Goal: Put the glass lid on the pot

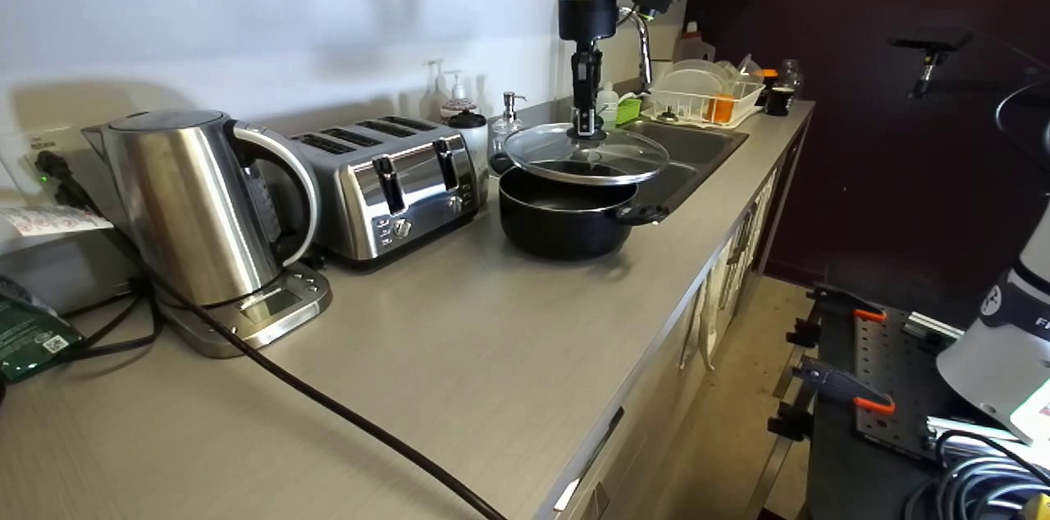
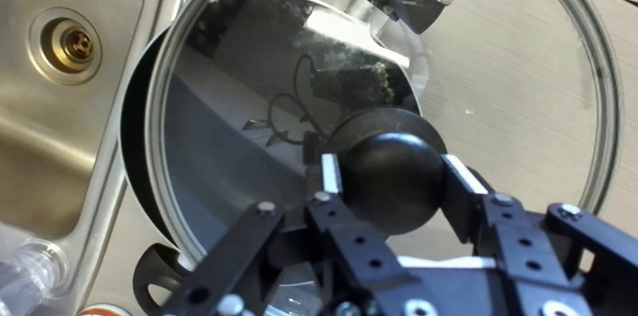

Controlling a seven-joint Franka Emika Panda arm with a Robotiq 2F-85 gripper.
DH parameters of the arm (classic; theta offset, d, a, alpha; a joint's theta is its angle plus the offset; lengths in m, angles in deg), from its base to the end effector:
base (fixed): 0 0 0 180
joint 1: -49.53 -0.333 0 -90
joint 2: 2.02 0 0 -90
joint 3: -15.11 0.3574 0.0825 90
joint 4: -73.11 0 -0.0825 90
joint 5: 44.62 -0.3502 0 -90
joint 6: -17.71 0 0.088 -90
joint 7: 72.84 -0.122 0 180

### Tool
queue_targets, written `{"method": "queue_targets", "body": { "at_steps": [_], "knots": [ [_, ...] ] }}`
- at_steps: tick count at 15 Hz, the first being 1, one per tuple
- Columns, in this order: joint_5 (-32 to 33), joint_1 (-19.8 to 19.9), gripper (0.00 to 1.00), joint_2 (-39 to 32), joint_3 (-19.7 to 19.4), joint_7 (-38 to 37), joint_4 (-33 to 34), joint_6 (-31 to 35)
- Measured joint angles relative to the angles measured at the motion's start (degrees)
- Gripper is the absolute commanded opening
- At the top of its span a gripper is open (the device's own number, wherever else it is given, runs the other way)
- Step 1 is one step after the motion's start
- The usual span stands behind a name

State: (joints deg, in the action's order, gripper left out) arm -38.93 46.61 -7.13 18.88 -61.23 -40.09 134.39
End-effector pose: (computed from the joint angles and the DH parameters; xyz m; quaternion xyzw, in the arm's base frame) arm 0.5433 0.0559 0.4641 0.9825 0.1814 -0.0158 0.0405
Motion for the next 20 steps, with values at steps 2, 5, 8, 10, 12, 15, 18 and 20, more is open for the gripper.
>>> {"method": "queue_targets", "body": {
  "at_steps": [2, 5, 8, 10, 12, 15, 18, 20],
  "knots": [
    [-1.1, 0.6, 0.25, -1.8, -0.4, -0.4, 2.1, -1.1],
    [-2.0, 1.3, 0.25, -4.4, -0.8, -1.7, 4.9, -2.2],
    [-2.0, 1.8, 0.25, -6.3, -1.2, -3.1, 7.2, -2.5],
    [-2.0, 2.0, 0.25, -7.4, -1.5, -4.1, 8.4, -2.5],
    [-2.0, 2.1, 0.25, -8.3, -1.8, -5.0, 9.4, -2.5],
    [-2.0, 2.4, 0.25, -9.3, -2.1, -6.0, 10.3, -2.5],
    [-2.0, 2.6, 0.25, -9.9, -2.4, -6.3, 10.4, -2.2],
    [-2.0, 2.7, 0.25, -10.2, -2.6, -6.4, 10.4, -1.9]
  ]
}}
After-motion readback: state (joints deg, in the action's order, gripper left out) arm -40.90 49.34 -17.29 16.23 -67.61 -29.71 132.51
